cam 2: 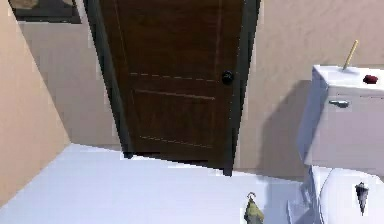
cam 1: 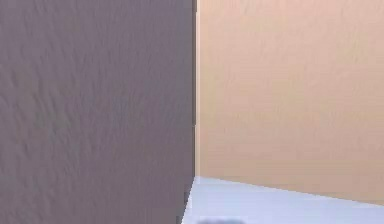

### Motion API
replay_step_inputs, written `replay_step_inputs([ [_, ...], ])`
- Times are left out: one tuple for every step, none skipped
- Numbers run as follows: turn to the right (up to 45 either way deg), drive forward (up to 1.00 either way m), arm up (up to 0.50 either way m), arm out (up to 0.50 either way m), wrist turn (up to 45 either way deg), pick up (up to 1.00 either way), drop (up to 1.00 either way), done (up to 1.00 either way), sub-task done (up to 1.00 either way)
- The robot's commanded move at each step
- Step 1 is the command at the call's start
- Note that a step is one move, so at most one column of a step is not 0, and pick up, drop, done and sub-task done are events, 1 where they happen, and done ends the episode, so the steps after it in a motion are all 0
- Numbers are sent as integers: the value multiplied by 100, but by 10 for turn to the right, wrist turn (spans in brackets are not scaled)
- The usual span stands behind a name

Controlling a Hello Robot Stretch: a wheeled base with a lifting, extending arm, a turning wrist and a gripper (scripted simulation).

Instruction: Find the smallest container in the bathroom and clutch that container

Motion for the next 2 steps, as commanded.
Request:
replay_step_inputs([
  [-420,0,0,0,0,0,0,0,0],
  [450,0,0,0,0,0,0,0,0],
])
